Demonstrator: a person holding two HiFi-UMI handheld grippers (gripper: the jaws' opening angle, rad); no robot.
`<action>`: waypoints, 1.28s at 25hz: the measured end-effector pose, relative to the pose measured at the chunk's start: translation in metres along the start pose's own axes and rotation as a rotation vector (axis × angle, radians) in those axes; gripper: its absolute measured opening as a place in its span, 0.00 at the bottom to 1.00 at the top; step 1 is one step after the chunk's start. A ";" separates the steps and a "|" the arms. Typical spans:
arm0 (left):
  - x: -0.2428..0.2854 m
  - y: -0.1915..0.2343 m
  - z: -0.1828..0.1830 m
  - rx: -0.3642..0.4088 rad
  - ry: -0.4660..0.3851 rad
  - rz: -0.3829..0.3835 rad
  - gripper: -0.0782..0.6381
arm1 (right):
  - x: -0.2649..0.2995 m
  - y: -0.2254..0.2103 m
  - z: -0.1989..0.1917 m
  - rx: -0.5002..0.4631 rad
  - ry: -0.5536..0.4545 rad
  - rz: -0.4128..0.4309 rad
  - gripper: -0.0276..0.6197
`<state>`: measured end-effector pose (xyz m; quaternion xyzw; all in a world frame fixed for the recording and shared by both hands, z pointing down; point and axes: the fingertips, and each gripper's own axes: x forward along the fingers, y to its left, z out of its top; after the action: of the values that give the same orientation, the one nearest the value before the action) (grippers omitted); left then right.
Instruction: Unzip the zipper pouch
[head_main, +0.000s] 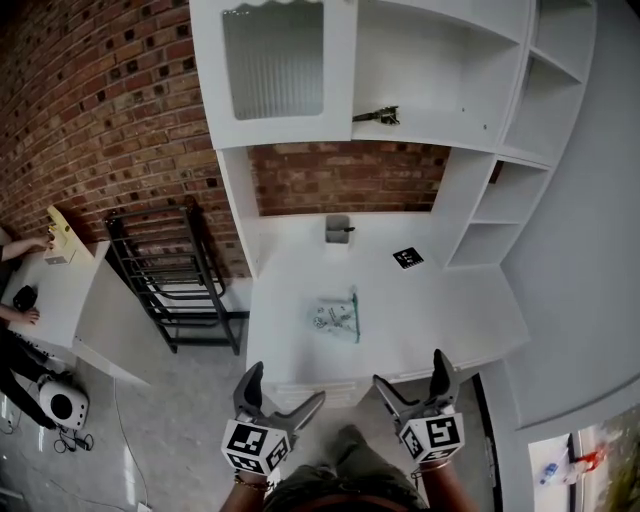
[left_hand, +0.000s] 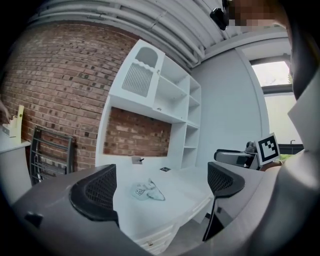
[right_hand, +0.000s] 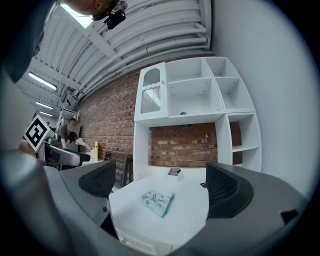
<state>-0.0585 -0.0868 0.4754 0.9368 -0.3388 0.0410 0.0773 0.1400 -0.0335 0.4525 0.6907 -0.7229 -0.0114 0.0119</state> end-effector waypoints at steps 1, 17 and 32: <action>0.007 0.002 0.002 -0.001 -0.005 0.005 0.90 | 0.007 -0.005 0.001 -0.001 -0.002 0.005 0.91; 0.103 0.029 0.018 0.045 -0.007 0.095 0.90 | 0.097 -0.065 -0.010 0.002 0.015 0.096 0.91; 0.191 0.063 -0.002 0.072 0.091 -0.010 0.90 | 0.163 -0.099 -0.064 0.003 0.106 0.105 0.91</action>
<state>0.0482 -0.2543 0.5091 0.9379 -0.3284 0.0954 0.0588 0.2339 -0.2009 0.5132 0.6516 -0.7565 0.0269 0.0495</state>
